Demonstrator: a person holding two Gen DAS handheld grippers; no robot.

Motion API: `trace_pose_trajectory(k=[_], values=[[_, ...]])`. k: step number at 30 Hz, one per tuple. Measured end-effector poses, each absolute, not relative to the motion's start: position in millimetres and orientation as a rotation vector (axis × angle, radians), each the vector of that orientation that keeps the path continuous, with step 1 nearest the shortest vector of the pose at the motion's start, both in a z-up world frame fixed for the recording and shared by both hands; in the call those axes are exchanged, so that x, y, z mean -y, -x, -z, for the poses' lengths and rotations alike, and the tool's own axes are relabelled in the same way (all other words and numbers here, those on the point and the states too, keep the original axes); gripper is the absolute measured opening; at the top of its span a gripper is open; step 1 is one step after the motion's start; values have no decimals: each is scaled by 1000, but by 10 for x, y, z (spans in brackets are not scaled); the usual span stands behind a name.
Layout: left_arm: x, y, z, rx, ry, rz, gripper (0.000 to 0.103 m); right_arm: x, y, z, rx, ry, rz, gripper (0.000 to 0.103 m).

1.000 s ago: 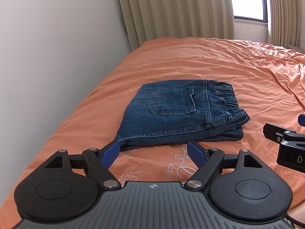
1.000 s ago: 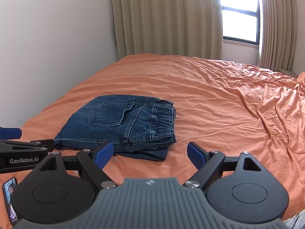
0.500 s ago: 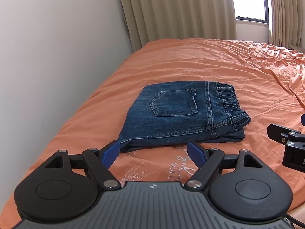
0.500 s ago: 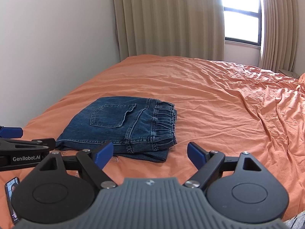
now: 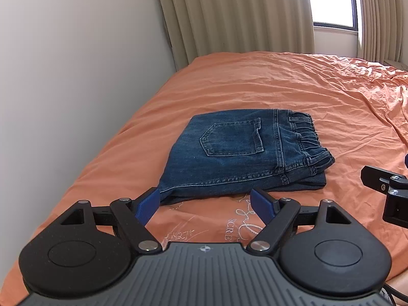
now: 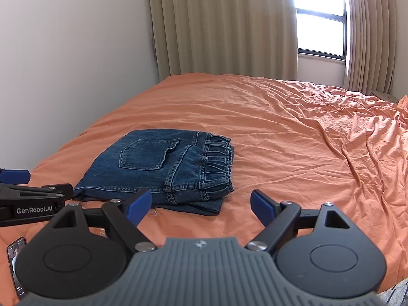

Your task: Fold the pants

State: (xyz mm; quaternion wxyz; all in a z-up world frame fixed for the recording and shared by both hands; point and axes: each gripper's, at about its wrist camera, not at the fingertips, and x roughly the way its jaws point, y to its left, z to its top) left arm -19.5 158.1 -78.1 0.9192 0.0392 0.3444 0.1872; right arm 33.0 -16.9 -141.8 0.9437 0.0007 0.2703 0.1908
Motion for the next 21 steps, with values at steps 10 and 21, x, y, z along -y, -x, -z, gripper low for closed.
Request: trace_pose_trajectory(k=[10, 21], values=[[-1596, 200, 776, -712, -74, -390, 94, 154, -308, 1413, -553, 2, -388, 81], [-1612, 208, 771, -712, -79, -388, 94, 184, -291, 1387, -557, -8, -382, 81]])
